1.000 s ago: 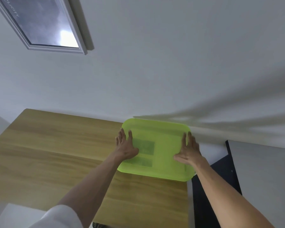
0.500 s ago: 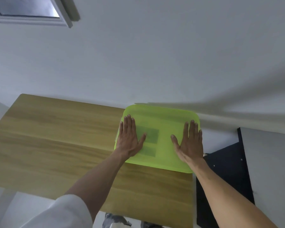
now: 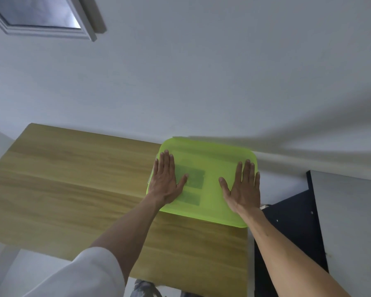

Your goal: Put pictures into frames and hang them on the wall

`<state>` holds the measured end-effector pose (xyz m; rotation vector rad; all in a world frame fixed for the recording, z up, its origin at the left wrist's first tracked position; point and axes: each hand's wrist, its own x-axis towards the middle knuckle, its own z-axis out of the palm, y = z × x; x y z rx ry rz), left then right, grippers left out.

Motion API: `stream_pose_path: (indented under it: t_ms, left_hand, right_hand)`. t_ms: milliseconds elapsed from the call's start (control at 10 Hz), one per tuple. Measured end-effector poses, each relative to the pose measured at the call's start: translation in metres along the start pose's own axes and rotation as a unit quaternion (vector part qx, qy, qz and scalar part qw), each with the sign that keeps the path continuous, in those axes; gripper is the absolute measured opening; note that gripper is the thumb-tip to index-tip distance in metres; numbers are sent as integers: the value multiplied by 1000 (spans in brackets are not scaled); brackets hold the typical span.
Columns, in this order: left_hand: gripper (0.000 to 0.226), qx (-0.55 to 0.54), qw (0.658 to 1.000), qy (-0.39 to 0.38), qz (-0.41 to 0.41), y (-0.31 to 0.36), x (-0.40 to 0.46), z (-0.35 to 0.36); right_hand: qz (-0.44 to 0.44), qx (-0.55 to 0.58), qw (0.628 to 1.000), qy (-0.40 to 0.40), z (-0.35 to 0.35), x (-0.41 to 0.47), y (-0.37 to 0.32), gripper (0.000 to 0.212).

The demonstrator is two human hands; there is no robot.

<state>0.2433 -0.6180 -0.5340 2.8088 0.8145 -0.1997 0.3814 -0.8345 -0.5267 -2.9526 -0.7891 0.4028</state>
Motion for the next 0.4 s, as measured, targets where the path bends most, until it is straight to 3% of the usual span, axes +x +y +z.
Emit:
stream_pose_path:
  t_ms: [200, 300, 400]
  left_hand:
    - [92, -17, 999, -34, -6, -2, 1, -5]
    - [94, -111, 993, -21, 10, -3, 0, -22]
    - [88, -217, 964, 156, -13, -18, -26, -26]
  right_hand:
    - [-5, 3, 998, -56, -7, 0, 4, 92]
    - [-20, 34, 996, -77, -24, -1, 3, 89]
    - [-52, 62, 997, 10, -26, -24, 12, 85]
